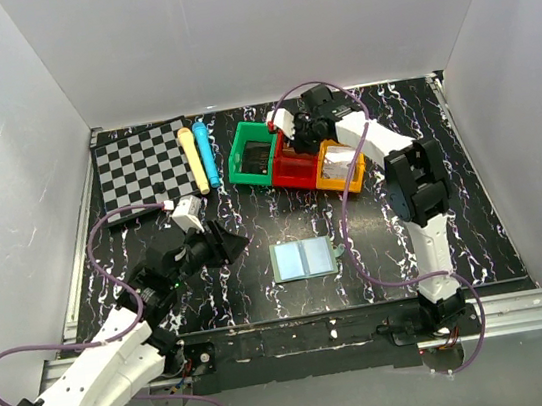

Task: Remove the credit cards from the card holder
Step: Place the credit card in the storage box.

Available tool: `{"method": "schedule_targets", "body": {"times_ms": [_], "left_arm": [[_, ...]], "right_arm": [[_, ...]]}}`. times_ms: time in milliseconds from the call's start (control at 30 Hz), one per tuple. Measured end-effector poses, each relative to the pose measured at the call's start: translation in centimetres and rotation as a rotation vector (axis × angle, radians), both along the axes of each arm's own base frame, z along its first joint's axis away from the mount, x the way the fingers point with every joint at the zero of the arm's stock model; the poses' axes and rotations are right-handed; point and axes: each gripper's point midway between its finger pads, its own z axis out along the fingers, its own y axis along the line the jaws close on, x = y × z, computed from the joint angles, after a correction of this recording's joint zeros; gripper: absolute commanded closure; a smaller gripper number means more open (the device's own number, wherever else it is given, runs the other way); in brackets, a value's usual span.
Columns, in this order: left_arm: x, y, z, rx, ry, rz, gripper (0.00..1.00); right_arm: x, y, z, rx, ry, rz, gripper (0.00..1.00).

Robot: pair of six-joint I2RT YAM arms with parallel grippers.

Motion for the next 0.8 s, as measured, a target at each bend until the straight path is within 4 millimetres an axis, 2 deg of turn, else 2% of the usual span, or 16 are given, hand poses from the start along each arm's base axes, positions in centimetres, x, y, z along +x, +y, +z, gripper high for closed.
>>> {"method": "schedule_targets", "body": {"times_ms": [133,800], "left_arm": [[0.1,0.0,-0.3,0.007,0.01,0.0,0.53],[0.1,0.0,-0.8,0.02,0.021,-0.002,0.53]], "right_arm": [[0.2,-0.1,-0.9,-0.014,0.01,-0.007,0.99],[1.2,-0.2,-2.2,-0.044,0.008,-0.026,0.99]]}}
